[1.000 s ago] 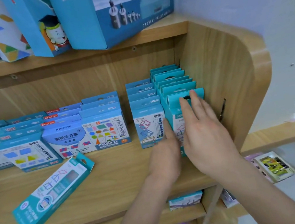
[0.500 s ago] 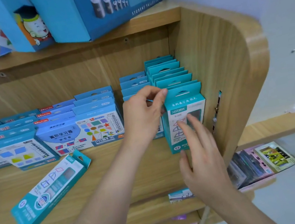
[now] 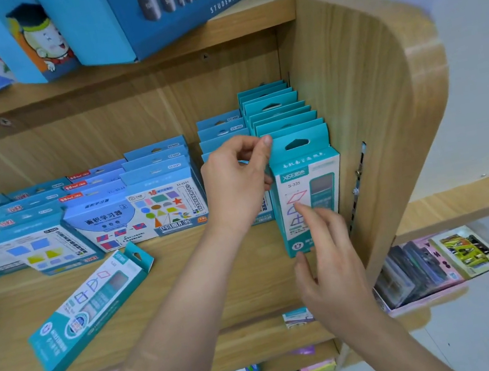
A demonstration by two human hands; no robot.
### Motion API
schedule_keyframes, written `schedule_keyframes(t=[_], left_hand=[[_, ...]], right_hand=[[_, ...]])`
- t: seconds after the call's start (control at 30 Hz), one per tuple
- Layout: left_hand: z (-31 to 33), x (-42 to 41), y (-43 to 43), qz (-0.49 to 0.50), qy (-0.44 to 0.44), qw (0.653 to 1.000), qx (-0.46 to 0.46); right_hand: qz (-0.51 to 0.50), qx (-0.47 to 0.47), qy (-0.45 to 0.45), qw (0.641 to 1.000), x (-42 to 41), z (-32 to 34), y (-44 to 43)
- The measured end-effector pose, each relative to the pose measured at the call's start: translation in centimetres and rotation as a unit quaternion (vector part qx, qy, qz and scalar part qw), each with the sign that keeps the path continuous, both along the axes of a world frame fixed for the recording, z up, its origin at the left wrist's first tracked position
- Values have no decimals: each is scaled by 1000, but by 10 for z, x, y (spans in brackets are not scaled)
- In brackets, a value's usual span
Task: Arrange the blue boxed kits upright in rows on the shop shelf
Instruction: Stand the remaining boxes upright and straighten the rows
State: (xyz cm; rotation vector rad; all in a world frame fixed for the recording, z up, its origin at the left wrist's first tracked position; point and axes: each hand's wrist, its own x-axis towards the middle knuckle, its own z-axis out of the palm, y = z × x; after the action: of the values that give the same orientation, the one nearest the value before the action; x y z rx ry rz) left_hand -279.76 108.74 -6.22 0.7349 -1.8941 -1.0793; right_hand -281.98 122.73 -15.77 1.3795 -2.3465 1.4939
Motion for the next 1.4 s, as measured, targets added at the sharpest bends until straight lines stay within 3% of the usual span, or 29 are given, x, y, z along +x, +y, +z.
schedule_keyframes(t=[0.63, 0.87, 1.0, 1.1, 1.27, 1.4], left_hand=[[-1, 30, 13, -11, 4, 1000, -29], [-8, 72, 5, 21, -8, 1000, -9], [-17, 128, -3, 19, -80, 996, 21], [-32, 182, -19, 81, -173, 981, -18], [-59, 264, -57, 175, -398, 899, -55], [-85, 301, -84, 167, -469, 865, -57]], right_hand=[[41, -13, -13, 999, -5, 0, 5], [103, -10, -42, 994, 5, 5, -1], [130, -34, -119, 984, 12, 14, -13], [162, -35, -218, 962, 18, 17, -28], [200, -17, -331, 922, 42, 14, -60], [193, 43, -418, 887, 74, 9, -81]])
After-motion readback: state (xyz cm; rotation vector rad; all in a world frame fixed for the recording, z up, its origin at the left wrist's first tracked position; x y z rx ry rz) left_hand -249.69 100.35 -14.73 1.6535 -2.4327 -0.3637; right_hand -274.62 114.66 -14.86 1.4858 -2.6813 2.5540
